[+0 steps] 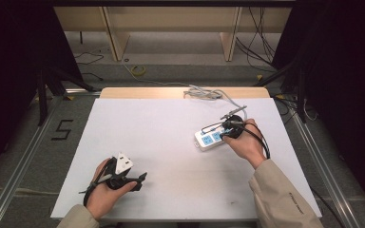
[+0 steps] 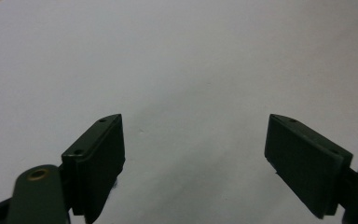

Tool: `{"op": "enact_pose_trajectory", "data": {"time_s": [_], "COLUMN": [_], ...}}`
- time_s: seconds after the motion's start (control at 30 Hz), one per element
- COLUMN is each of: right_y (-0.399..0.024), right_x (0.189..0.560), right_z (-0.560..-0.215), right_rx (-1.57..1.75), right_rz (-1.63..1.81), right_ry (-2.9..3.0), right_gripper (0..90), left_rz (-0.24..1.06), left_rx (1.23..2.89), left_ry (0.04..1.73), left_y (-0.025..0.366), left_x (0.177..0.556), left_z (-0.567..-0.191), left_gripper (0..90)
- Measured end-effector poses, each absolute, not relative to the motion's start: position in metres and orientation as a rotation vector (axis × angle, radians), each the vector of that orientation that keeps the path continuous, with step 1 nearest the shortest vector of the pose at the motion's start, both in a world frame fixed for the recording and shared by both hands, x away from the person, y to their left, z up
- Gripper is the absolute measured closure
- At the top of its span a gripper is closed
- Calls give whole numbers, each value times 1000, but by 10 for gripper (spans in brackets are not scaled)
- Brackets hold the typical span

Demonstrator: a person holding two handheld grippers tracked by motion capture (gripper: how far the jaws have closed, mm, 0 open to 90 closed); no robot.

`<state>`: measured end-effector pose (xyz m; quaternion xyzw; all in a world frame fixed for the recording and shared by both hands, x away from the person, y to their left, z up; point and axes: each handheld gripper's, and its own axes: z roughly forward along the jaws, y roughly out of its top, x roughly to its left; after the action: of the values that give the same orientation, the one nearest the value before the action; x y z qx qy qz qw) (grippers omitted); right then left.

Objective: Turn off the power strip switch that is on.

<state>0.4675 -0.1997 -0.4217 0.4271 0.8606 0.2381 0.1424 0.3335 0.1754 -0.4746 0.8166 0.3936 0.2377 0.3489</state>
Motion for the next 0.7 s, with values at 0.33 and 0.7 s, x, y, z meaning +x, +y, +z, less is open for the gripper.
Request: {"op": "enact_pose_trajectory", "data": {"time_s": [0.33, 0.7], "right_y": [-203, -203], "right_x": [448, 429], "right_z": [-423, -431], "right_rx": [1216, 1190], "right_rz": [743, 796], "right_ry": [2497, 2504], "right_gripper": [900, 840], "left_rz": [614, 612], "left_rx": [2114, 2114], "left_ry": [1025, 1029], "left_y": [176, 175], "left_x": [334, 334], "left_z": [-475, -475], "left_gripper": [198, 198]}}
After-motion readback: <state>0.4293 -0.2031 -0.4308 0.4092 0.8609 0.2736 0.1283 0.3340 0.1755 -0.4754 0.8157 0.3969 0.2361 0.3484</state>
